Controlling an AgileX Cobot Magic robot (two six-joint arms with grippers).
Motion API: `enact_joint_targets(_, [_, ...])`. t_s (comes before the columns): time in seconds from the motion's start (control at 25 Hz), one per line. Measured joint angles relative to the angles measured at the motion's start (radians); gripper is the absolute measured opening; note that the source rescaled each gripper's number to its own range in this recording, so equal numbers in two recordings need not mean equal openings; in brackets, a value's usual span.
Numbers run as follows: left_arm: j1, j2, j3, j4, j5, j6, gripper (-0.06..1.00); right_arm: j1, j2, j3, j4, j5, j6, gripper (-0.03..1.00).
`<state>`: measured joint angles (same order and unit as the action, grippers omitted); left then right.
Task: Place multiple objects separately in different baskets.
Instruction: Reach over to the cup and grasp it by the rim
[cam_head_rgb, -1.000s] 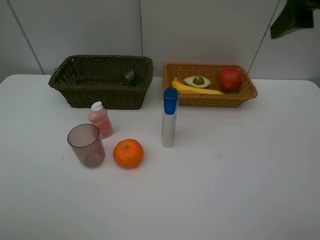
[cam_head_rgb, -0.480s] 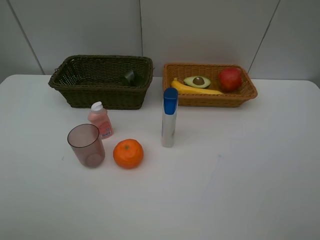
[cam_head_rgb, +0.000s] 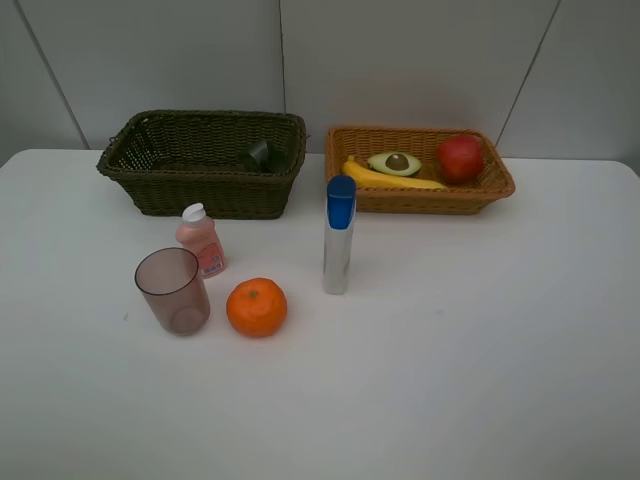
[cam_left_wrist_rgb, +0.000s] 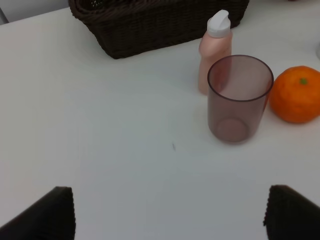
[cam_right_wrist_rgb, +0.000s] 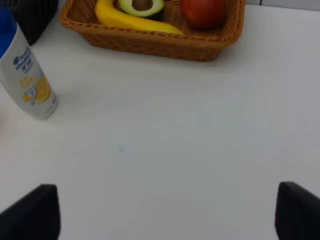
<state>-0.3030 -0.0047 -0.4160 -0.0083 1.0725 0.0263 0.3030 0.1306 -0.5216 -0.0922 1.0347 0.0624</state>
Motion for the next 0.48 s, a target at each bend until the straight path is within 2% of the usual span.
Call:
enact_joint_targets(0.28, [0.0, 0.0, 0.0, 0.0, 0.0, 0.0, 1.0, -0.005, -0.078, 0.004, 0.002, 0.001, 0.0, 0.85])
enact_joint_targets(0.36, [0.0, 0.0, 0.0, 0.0, 0.0, 0.0, 1.0, -0.034, -0.093, 0.004, 0.002, 0.001, 0.0, 0.85])
enact_joint_targets(0.48, [0.0, 0.0, 0.0, 0.0, 0.0, 0.0, 1.0, -0.123, -0.123, 0.004, 0.005, 0.001, -0.008, 0.85])
